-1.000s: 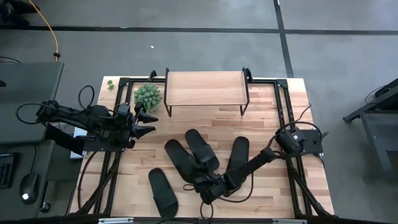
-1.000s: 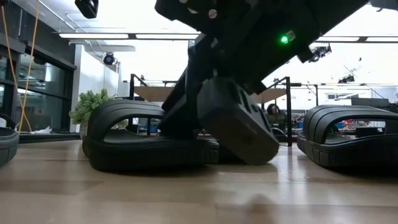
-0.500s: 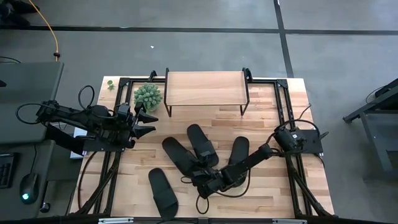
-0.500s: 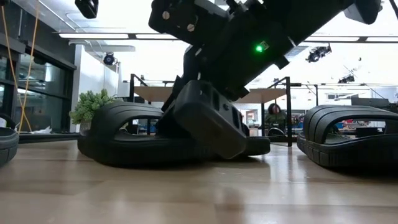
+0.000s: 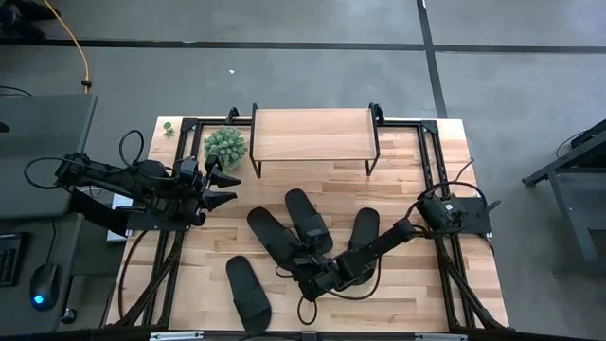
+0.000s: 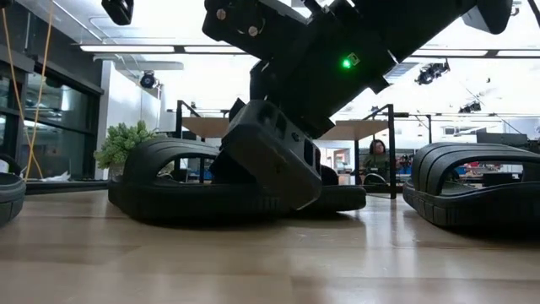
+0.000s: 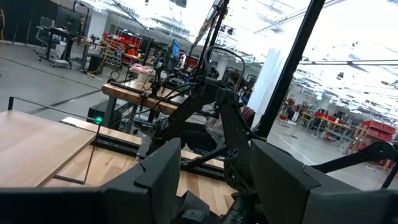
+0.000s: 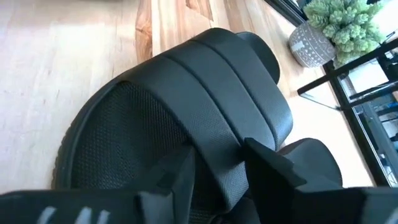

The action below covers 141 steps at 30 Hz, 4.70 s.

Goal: Pick and place slides into the shelf
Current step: Put the black slide on the shelf

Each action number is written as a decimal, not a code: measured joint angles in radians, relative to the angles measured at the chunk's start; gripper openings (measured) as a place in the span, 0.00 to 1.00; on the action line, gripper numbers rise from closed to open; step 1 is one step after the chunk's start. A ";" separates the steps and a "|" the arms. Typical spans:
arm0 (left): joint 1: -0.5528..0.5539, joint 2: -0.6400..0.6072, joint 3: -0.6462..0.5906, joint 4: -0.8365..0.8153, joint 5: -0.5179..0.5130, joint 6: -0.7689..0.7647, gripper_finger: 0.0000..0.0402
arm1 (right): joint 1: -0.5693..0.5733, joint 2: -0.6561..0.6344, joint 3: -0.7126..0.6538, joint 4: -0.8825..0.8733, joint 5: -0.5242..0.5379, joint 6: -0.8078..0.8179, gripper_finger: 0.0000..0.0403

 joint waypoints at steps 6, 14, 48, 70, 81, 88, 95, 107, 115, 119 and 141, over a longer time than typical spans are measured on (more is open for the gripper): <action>0.000 0.000 0.000 0.000 0.000 0.000 0.44 | 0.000 -0.001 0.001 0.001 -0.025 0.000 0.10; 0.000 0.000 0.000 -0.001 0.000 0.000 0.44 | 0.000 -0.002 0.001 0.001 -0.049 0.020 0.02; 0.000 -0.003 0.000 -0.035 0.000 0.108 0.44 | -0.042 -0.006 0.307 -0.443 -0.051 0.006 0.00; 0.000 -0.172 0.000 -0.266 0.008 0.352 0.44 | -0.091 -0.258 0.324 -0.579 -0.074 0.020 0.00; 0.000 -0.185 0.000 -0.365 0.008 0.441 0.44 | -0.089 -0.371 0.324 -0.579 -0.127 -0.006 0.00; 0.000 -0.184 0.000 -0.421 0.008 0.474 0.44 | -0.083 -0.458 0.324 -0.578 -0.187 -0.008 0.00; 0.000 -0.184 0.000 -0.452 0.012 0.476 0.49 | -0.043 -0.553 0.324 -0.561 -0.200 -0.041 0.00; 0.000 -0.177 0.000 -0.380 0.059 0.475 0.64 | 0.000 -0.599 0.324 -0.233 -0.269 -0.275 0.00; 0.000 -0.129 0.000 -0.226 0.250 0.476 0.60 | -0.059 -0.599 0.324 -0.136 -0.383 -0.340 0.00; -0.001 -0.087 0.000 -0.156 0.270 0.495 0.59 | -0.092 -0.592 0.324 -0.079 -0.442 -0.350 0.00; 0.000 0.080 0.000 0.144 0.461 0.516 0.59 | -0.177 -0.468 0.323 0.054 -0.577 -0.386 0.00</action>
